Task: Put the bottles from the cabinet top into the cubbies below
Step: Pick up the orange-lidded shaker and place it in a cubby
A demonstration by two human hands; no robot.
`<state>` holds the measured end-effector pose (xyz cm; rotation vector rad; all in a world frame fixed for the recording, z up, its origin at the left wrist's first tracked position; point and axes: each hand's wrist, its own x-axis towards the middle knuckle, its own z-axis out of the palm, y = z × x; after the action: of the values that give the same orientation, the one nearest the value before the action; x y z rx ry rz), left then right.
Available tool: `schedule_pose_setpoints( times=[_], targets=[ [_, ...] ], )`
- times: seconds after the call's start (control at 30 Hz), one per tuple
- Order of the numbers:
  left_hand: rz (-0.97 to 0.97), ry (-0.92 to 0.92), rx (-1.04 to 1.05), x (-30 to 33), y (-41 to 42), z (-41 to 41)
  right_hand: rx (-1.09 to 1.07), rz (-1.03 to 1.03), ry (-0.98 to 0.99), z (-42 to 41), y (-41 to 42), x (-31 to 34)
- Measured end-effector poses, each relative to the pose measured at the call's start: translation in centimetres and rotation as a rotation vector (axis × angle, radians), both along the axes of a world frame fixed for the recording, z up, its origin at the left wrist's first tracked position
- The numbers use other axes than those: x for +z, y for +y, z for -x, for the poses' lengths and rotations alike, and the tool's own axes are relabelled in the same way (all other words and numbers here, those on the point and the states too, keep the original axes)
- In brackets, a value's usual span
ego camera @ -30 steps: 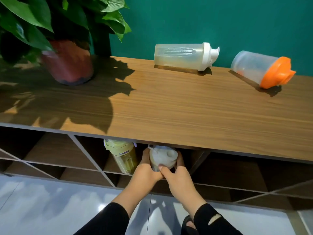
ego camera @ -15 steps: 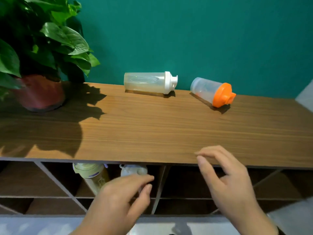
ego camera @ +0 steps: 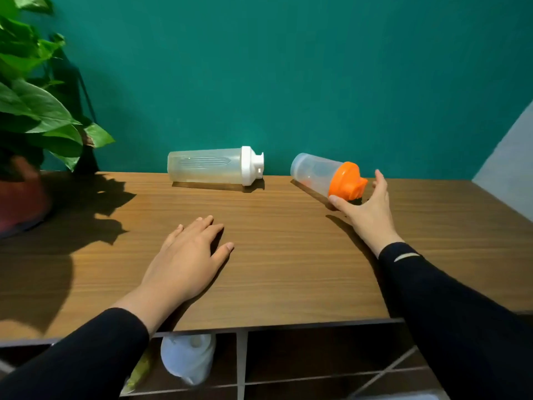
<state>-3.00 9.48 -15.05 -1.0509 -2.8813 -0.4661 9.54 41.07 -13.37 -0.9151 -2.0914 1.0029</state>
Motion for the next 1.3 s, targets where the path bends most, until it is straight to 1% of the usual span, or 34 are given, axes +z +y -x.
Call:
schedule_pose_setpoints(
  times=[0.07, 0.13, 0.27, 0.4, 0.47, 0.53, 0.6, 0.63, 0.7, 0.77, 0.83, 0.9, 0.97, 1.0, 1.03, 1.07, 1.1, 1.17, 1.23, 1.27, 1.3],
  targets=[
    [0.0, -0.002, 0.006, 0.1, -0.1, -0.1, 0.039, -0.015, 0.023, 1.3, 0.8, 0.1],
    [-0.009, 0.005, 0.007, 0.1, -0.1, -0.1, 0.054, -0.05, 0.005, 2.1, 1.6, 0.0],
    [-0.024, 0.018, 0.005, 0.0, 0.1, -0.1, -0.001, -0.072, 0.016, 1.8, 1.9, 0.1],
    [-0.047, -0.014, -0.013, 0.4, -0.3, -0.3, -0.062, 0.036, 0.204, -1.2, -0.4, 0.9],
    [-0.141, -0.071, -0.038, 1.1, -1.0, -1.2, -0.029, 0.069, 0.258, -3.7, -2.5, 1.1],
    [-0.309, -0.082, -0.089, 2.5, -1.9, -2.7, 0.049, 0.07, 0.265, -6.7, -5.5, 2.1],
    [-0.397, -0.017, -0.191, 4.5, -2.6, -5.2, 0.134, 0.039, 0.25, -9.6, -9.0, 3.8],
    [-0.394, 0.028, -0.27, 5.6, -2.9, -6.7, 0.172, 0.011, 0.238, -10.9, -10.7, 4.8],
    [-0.306, 0.165, -0.432, 7.5, -3.2, -10.1, 0.255, -0.032, 0.188, -13.5, -14.2, 7.0],
    [-0.233, 0.236, -0.51, 8.4, -3.4, -13.2, 0.322, -0.034, 0.151, -15.7, -17.3, 8.7],
    [-0.274, 0.169, -0.509, 8.0, -3.8, -15.7, 0.384, 0.004, 0.13, -17.8, -20.1, 9.3],
    [-0.384, 0.018, -0.51, 6.9, -4.4, -17.7, 0.474, 0.102, 0.172, -19.9, -22.1, 8.5],
    [-0.471, -0.223, -0.511, 6.1, -5.3, -19.5, 0.541, 0.344, 0.355, -21.8, -22.8, 6.2],
    [-0.484, -0.344, -0.511, 5.2, -5.6, -20.1, 0.529, 0.481, 0.438, -22.5, -22.9, 4.4],
    [-0.475, -0.478, -0.513, 4.2, -5.8, -20.6, 0.516, 0.601, 0.466, -23.0, -22.7, 2.2],
    [-0.449, -0.613, -0.52, 3.3, -5.8, -20.8, 0.498, 0.667, 0.455, -23.2, -22.7, 0.4],
    [-0.412, -0.732, -0.533, 2.4, -5.7, -20.8, 0.454, 0.703, 0.394, -23.1, -22.5, -1.7],
    [-0.342, -0.86, -0.554, 0.5, -4.9, -20.4, 0.371, 0.688, 0.23, -22.0, -22.2, -5.0],
    [-0.313, -0.84, -0.537, -2.1, -3.9, -19.7, 0.225, 0.64, 0.047, -20.7, -21.9, -8.1],
    [-0.31, -0.793, -0.508, -3.3, -3.4, -19.5, 0.164, 0.606, -0.014, -20.1, -21.8, -9.3],
    [-0.306, -0.76, -0.456, -4.5, -2.9, -19.5, 0.119, 0.574, -0.026, -19.4, -21.7, -10.4]
  ],
)
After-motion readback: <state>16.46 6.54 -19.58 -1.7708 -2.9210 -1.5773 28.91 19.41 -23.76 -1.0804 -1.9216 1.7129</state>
